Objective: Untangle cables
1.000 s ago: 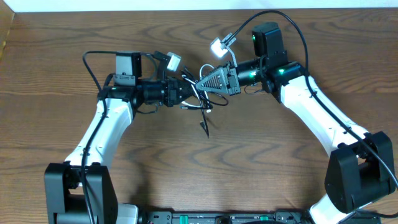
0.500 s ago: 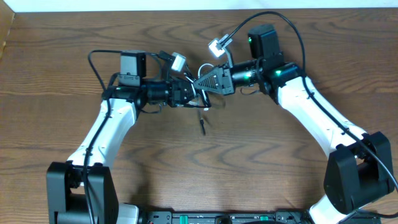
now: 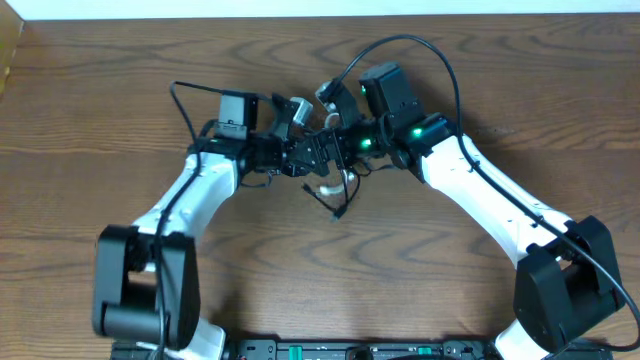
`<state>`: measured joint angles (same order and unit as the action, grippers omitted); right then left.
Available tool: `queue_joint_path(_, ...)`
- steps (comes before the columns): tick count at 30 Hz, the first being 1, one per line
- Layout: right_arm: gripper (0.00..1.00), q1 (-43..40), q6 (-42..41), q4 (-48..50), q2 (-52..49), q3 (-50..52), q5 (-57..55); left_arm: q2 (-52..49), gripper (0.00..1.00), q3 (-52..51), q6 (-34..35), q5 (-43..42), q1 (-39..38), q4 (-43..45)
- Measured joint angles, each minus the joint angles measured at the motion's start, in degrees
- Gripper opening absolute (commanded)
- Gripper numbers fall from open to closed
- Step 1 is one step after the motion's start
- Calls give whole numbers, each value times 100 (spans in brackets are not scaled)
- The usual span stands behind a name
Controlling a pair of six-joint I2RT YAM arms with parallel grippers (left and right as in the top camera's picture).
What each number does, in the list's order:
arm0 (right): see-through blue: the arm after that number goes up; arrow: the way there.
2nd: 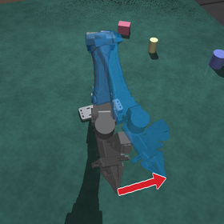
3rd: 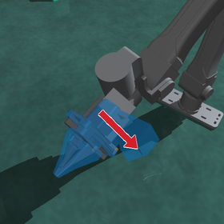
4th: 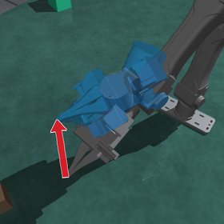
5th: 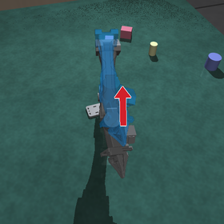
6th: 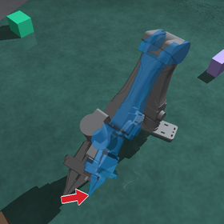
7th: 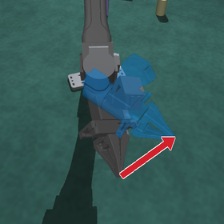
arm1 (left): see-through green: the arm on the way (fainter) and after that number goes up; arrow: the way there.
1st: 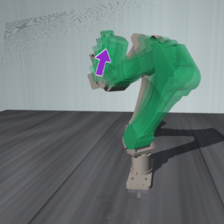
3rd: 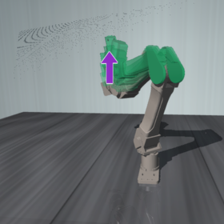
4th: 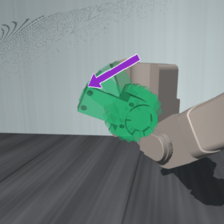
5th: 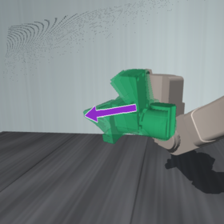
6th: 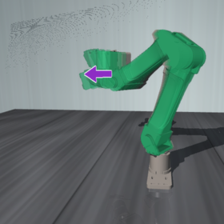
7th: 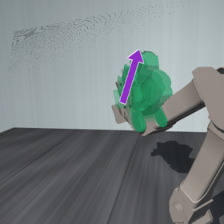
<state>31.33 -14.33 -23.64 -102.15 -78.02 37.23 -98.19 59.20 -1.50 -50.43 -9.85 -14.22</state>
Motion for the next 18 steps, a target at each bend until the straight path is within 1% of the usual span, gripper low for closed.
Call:
queue_joint_path(5,99,-22,87,-586,0,2,-1036,-280,40,0,535,1255,63,-17)
queue_joint_path(8,99,-46,289,-789,0,2,-1340,-210,40,0,717,1716,212,-125)
queue_joint_path(15,99,-85,564,-909,0,2,-1770,70,41,0,881,2144,535,-352)
queue_joint_path(16,98,-114,557,-931,0,2,-1823,72,41,0,901,2190,533,-365)
queue_joint_path(18,92,-208,492,-1045,0,2,-1947,72,41,0,957,2262,531,-413)
